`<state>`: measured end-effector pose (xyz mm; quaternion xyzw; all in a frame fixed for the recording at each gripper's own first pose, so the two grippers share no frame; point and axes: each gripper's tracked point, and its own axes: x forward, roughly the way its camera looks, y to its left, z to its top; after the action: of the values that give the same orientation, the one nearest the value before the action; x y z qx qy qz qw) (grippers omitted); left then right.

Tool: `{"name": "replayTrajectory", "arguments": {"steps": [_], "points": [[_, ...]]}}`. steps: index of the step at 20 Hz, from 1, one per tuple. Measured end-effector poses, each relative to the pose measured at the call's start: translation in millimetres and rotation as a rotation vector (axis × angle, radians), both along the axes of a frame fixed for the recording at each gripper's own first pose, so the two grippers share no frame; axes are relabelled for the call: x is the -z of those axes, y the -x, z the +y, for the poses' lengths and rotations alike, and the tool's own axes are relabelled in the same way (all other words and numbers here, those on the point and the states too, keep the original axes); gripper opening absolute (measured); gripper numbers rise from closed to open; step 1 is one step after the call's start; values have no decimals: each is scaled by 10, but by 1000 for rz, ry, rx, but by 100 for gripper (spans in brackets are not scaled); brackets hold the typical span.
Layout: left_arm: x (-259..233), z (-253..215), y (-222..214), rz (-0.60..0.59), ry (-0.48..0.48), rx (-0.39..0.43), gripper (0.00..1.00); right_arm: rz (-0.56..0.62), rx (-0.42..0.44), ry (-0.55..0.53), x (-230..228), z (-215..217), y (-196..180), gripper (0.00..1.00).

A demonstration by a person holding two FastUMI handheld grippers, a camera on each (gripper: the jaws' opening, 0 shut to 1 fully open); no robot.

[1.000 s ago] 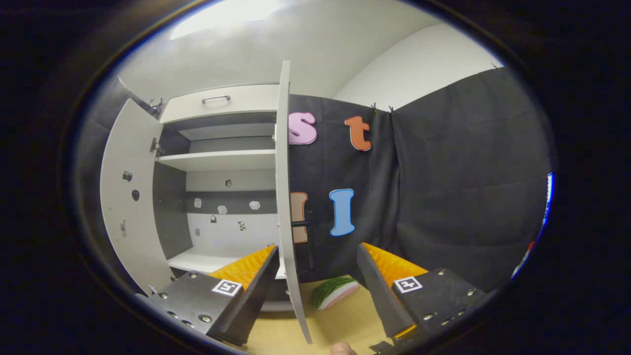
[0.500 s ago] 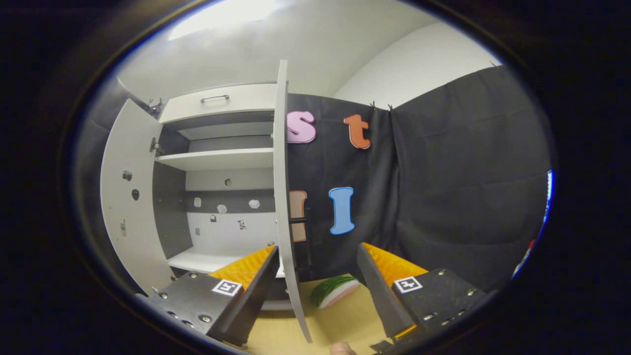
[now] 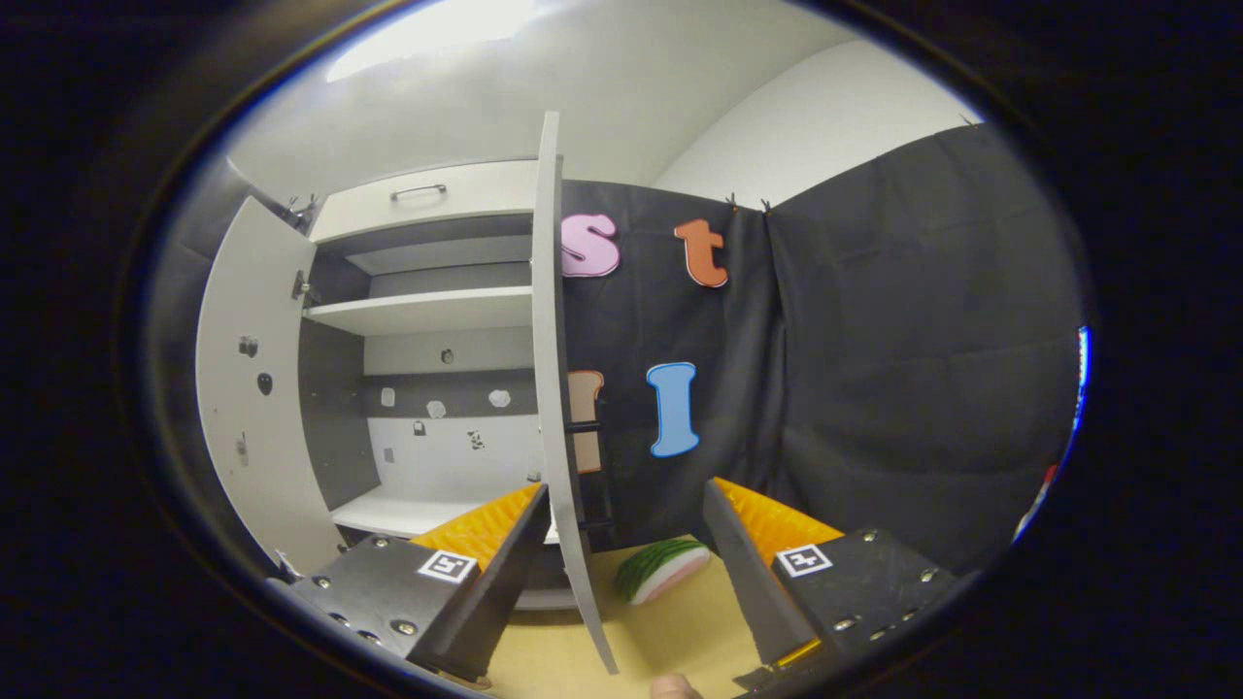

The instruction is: Grasp the bottle in the cabinet with the left hand and place it on the coaster, then close the right door with the right hand and the left door with the left hand.

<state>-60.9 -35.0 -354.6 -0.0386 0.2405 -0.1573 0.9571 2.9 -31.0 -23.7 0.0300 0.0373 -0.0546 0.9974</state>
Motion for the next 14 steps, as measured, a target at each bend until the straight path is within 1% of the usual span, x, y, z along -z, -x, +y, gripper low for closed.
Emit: {"name": "replayTrajectory", "arguments": {"steps": [4,7,9,10,11,13,14], "points": [[-435,-7,-52,-80,12,-13,94,-3,-5,0,16,1,-26,96],[-986,-17,-166,-192,38,-31,94,-12,1,2,-9,-47,-42,96],[-1314,-22,-287,-253,19,-59,94,-16,6,8,-13,-82,-70,96],[-1483,4,-333,-270,7,-77,94,-14,12,14,-9,-117,-90,94],[-1667,2,-358,-290,-3,-88,94,-12,15,21,-9,-151,-105,96],[-2044,14,-428,-344,-36,-115,94,-18,22,34,-39,-191,-153,96],[-2168,78,-378,-353,-68,-123,93,-23,25,40,-59,-217,-189,96]]}}
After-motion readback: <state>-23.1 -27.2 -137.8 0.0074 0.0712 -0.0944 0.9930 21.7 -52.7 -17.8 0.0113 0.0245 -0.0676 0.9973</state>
